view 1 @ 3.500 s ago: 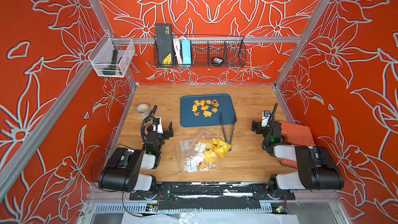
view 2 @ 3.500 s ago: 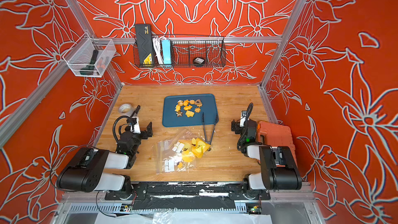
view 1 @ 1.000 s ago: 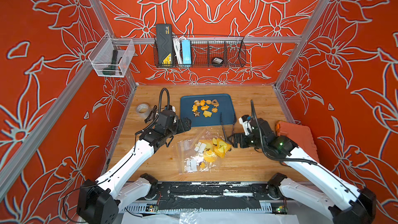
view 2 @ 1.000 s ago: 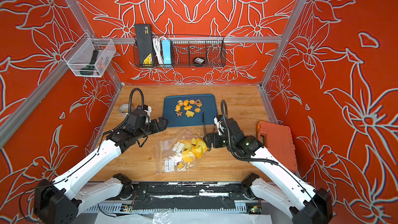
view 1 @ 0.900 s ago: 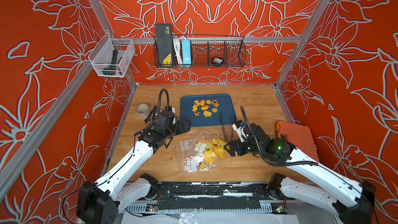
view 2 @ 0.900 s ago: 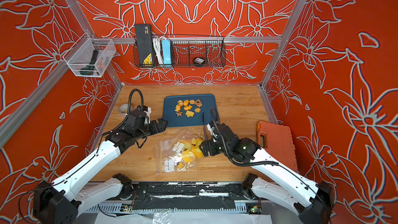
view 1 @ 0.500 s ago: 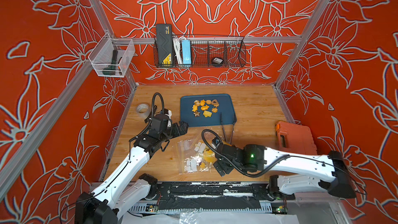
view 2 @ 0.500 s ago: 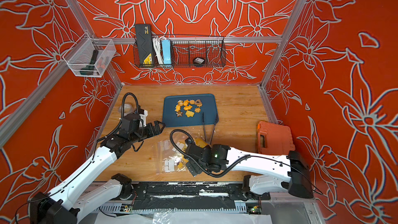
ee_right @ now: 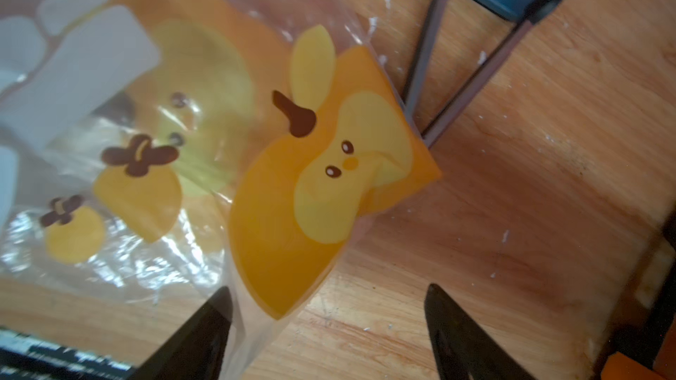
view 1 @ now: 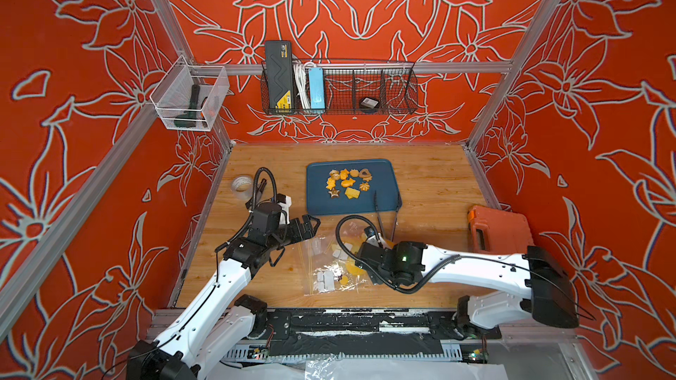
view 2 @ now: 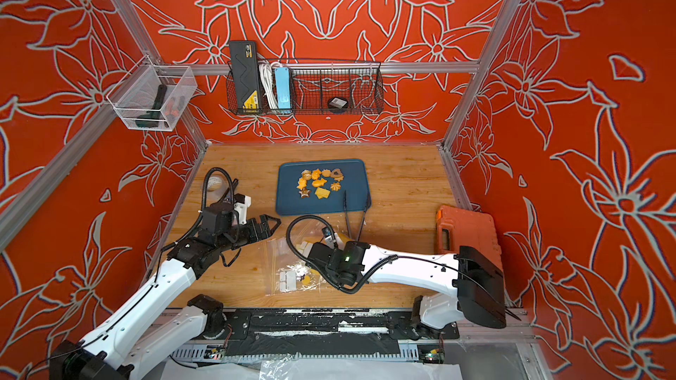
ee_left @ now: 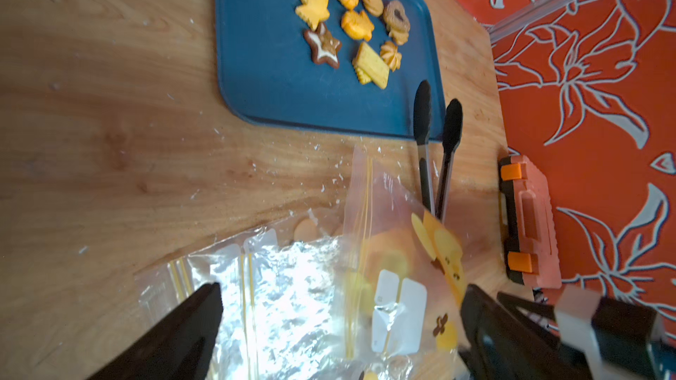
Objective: Put the cookies into a resealable bag to prevent moisture
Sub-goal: Move the ziploc bag to the ziploc bag.
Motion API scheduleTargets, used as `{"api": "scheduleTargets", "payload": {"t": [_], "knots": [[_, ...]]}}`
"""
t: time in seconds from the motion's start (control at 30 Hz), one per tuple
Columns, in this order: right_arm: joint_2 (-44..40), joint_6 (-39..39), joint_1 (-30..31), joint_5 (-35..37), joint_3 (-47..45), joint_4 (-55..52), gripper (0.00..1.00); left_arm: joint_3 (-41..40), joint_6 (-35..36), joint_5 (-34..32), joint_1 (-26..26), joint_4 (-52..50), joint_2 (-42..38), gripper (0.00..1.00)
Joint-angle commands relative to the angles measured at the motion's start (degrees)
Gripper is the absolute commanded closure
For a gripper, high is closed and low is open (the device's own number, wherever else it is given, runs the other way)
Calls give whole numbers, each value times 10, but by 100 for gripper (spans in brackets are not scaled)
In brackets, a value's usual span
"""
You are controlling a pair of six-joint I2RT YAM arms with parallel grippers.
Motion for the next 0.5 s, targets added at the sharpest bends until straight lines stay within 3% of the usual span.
{"api": "scheduleTargets", "payload": {"t": [0.0,0.13,0.3,0.47], "knots": [[-56,33,-47,15,-39,-33,18,-2,15,29,3,5,-1,0],[-139,28,-121,-26,-94,-40,19,2,11,4,2,-9,9,0],[-244,6,-130,-75,-122,-17,17,-23,-14,40,-3,28,6,0],[-293,26,-179,-193,-150,64,18,-15,-44,-11,-87,39,14,0]]}}
